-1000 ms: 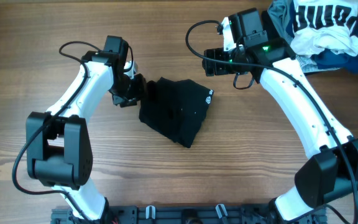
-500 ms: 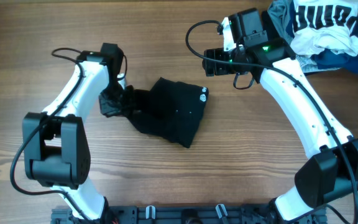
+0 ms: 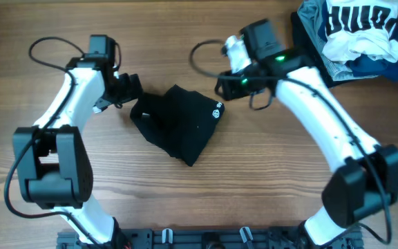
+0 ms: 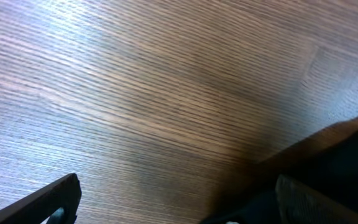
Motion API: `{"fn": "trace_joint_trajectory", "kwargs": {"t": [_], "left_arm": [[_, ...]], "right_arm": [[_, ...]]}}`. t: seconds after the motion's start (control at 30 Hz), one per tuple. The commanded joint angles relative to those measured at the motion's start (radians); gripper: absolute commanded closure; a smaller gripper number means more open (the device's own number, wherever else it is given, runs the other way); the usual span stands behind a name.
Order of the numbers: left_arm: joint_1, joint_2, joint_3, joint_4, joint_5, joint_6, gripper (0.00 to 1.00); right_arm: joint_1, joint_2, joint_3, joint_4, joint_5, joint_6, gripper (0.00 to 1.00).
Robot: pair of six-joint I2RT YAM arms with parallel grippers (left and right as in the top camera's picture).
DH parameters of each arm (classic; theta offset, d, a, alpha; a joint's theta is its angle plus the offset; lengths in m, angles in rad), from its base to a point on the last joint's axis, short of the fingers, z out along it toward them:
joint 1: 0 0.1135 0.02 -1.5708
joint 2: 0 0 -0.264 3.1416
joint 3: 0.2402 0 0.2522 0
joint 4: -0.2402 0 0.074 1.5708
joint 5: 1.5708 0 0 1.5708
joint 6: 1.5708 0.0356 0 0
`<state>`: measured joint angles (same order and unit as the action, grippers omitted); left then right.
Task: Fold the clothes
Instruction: 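Grasp the folded black shirt with the right gripper and lift it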
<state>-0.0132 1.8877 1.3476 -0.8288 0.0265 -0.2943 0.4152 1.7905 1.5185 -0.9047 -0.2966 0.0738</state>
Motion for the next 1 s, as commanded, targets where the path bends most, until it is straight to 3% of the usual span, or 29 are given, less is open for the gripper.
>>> {"fn": "trace_joint_trajectory", "kwargs": {"t": [0.0, 0.17, 0.33, 0.5, 0.77, 0.97], "left_arm": [[0.096, -0.019, 0.021, -0.002, 0.111, -0.006, 0.00], [0.238, -0.029, 0.021, -0.024, 0.111, -0.005, 0.00], [0.269, -0.029, 0.021, -0.017, 0.107, -0.001, 0.00], [0.269, -0.029, 0.021, -0.005, 0.103, 0.002, 0.00], [0.269, -0.029, 0.021, 0.008, 0.103, 0.002, 0.00], [0.269, -0.029, 0.021, 0.026, 0.099, 0.002, 0.00]], "right_arm": [[0.094, 0.069, -0.024, 0.008, -0.052, -0.114, 0.96], [0.209, 0.155, -0.039, 0.023, -0.036, -0.180, 0.96], [0.212, 0.297, -0.039, 0.060, 0.017, -0.175, 0.96], [0.109, 0.376, -0.039, 0.129, 0.064, -0.093, 0.96], [-0.157, 0.379, -0.025, 0.270, 0.098, -0.146, 0.95], [-0.254, 0.378, 0.151, 0.238, 0.164, -0.209, 0.83]]}}
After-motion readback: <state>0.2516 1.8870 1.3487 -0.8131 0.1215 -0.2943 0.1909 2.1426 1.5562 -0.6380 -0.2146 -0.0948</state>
